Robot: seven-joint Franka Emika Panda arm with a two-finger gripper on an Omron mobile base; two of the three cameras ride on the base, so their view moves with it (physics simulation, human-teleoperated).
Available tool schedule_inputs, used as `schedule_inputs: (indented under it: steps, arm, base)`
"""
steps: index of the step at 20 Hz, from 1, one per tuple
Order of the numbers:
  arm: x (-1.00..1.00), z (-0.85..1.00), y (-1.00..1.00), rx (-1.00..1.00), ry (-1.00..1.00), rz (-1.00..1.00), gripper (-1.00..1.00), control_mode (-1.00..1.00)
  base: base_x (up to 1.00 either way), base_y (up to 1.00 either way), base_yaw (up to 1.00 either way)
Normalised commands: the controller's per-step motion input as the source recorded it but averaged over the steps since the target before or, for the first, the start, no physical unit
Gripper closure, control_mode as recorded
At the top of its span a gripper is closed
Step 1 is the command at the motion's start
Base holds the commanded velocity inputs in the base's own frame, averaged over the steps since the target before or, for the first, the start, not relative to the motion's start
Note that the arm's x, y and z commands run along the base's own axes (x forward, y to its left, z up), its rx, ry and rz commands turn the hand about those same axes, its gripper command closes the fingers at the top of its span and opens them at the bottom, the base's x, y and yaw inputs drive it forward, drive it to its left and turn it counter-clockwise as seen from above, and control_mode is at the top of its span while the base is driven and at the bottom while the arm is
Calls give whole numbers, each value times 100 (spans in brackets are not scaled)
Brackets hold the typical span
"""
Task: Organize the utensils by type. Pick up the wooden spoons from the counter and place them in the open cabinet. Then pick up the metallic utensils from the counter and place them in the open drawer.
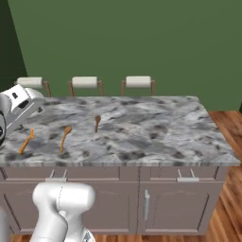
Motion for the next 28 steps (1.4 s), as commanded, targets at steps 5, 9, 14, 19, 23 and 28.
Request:
schedule_inputs:
  steps: [5,9,14,19,23,28]
  arm:
    - [0,0,0,0,0,0,-100,100]
    - [0,0,0,0,0,0,-100,100]
    - [0,0,0,0,0,0,-100,100]
    - [0,0,0,0,0,0,-100,100]
    - [0,0,0,0,0,0,-100,100]
    - [0,0,0,0,0,0,-100,100]
  base:
    - [69,27,-2]
    - [24,9,0]
    - [0,0,0]
    - [0,0,0]
    - [4,2,0]
    - [9,5,0]
